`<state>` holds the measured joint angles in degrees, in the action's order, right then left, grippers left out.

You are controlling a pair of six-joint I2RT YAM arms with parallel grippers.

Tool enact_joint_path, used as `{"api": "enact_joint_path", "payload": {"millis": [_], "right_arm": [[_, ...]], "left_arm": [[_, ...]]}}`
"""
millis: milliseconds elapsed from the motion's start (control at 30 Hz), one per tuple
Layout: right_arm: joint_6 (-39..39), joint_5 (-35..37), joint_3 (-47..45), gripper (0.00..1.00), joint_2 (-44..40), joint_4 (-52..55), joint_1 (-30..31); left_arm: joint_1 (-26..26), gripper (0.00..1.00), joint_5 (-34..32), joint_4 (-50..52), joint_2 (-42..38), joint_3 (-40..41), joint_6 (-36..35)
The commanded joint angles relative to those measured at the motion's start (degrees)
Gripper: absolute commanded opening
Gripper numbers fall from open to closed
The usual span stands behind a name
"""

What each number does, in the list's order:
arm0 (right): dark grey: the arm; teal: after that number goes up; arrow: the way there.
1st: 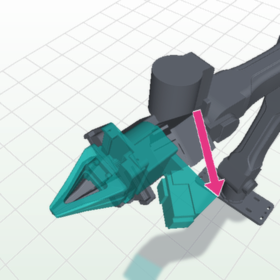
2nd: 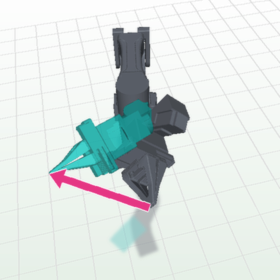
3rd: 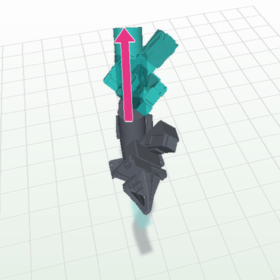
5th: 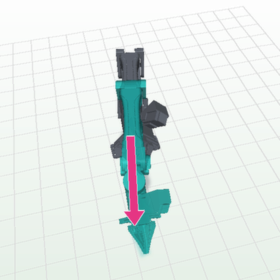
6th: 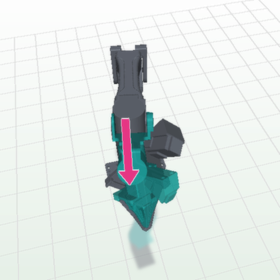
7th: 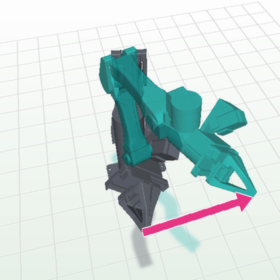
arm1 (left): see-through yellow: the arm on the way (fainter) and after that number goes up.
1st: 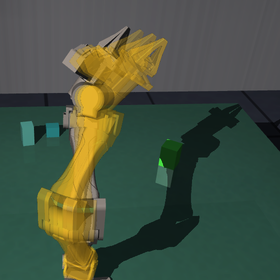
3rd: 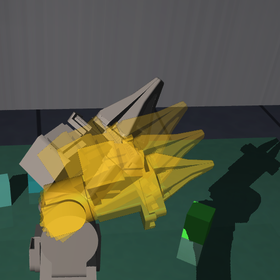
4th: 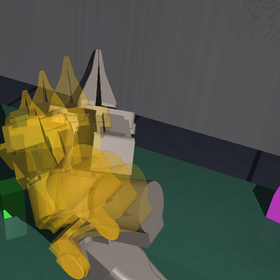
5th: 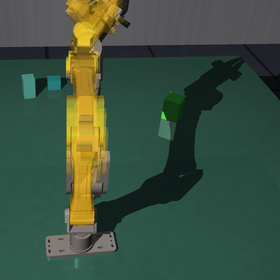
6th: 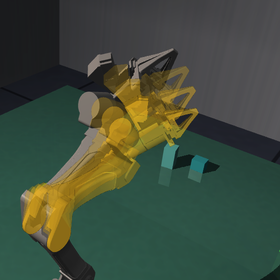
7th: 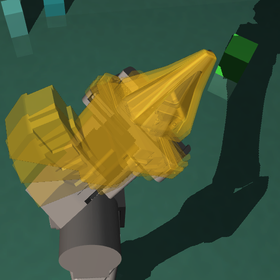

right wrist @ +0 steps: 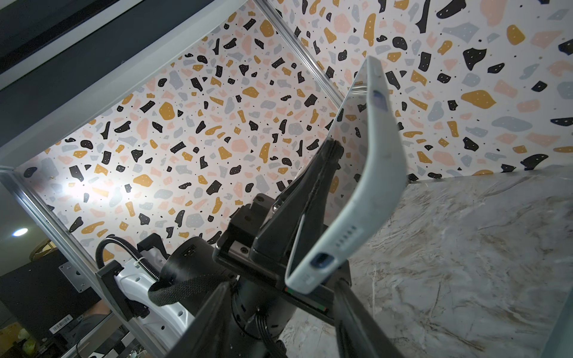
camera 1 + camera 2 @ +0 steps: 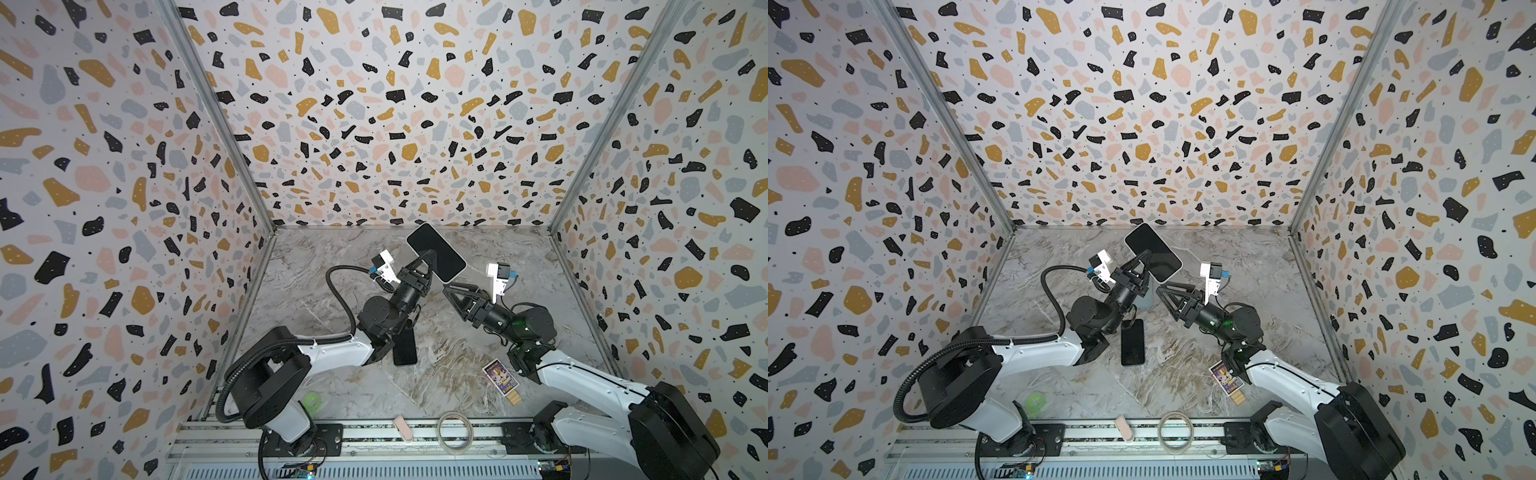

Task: Take the phone out of the phone case
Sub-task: Remove the phone case from the phone.

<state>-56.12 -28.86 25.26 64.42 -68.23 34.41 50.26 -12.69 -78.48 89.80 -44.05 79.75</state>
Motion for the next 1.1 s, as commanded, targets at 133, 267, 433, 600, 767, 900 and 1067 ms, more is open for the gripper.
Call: {"api": "enact_joint_path", "payload": {"millis": [133, 267, 433, 600, 767, 900, 1067], "right_arm": [[1.37, -0.27, 2.52, 0.45, -0.02, -2.00, 0.22], [1.26, -0.58, 2.87, 0.42, 0.70, -2.41, 0.22], [1.09, -0.67, 2.96, 0.36, 1.14, -3.13, 0.22], [1.08, -0.94, 2.78, 0.33, 1.14, -3.78, 0.15], [1.41, -1.08, 2.78, 0.19, 1.06, -2.78, -0.04], [2.34, -1.18, 2.17, 0.06, 0.81, -2.49, -0.05], [5.03, -2.06, 1.97, 0.00, 0.31, -0.09, -0.04]], "left_arm": [[0.54, 0.00, 0.47, -9.65, 0.11, -0.14, 1.90], [0.78, 0.00, 0.82, -10.17, 0.45, -0.07, 2.32], [0.98, 0.00, 0.78, -10.95, 0.88, 0.36, 2.87], [1.16, 0.00, 0.92, -11.13, 0.75, 0.53, 2.78], [1.17, 0.00, 0.92, -11.43, 0.90, 0.46, 3.48], [1.16, 0.00, 1.00, -9.90, 0.65, 0.11, 4.73], [1.16, 0.00, 2.00, -5.07, 0.47, -1.45, 8.38]]}}
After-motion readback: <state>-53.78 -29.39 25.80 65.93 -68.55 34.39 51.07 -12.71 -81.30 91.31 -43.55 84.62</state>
